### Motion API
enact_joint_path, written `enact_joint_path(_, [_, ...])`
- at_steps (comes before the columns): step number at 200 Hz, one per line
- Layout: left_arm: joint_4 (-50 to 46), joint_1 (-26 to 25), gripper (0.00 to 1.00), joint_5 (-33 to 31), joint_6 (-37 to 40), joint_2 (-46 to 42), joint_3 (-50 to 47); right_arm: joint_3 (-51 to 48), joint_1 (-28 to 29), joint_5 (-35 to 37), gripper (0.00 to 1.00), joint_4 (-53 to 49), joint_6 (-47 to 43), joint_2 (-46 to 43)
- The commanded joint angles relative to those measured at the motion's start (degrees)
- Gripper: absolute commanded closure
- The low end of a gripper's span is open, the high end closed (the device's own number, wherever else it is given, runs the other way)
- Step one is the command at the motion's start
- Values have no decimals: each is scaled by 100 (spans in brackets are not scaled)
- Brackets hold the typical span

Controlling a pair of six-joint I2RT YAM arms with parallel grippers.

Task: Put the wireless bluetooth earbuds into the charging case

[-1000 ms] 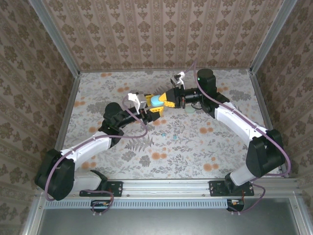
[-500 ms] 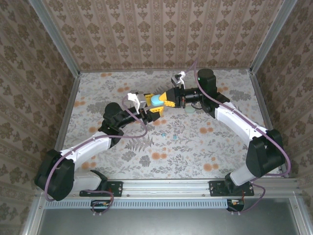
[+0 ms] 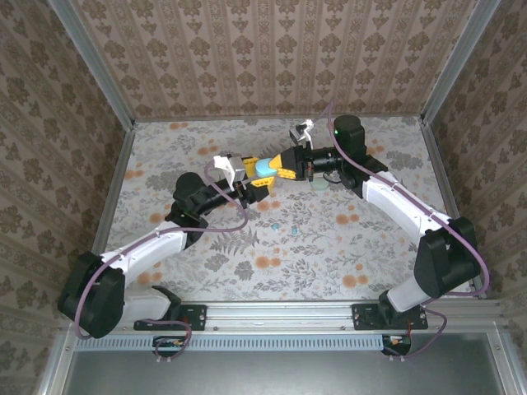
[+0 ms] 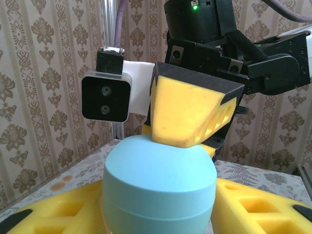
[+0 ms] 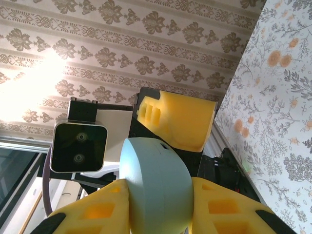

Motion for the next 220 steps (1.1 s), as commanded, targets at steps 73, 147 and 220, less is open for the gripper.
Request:
enact_joint_path(73, [259,-7,53,14,-89,-14,92,-46,-26,58,81,-96,-164,-85])
enact_joint_path(147, [135,-2,71,-4,-96,4,91,233,-119,324,55,-1118,-1010,-284])
enact_joint_path(220, [187,2,74,356,-323,122,132,213,-172,1407,35,-2736,-4651,-1262])
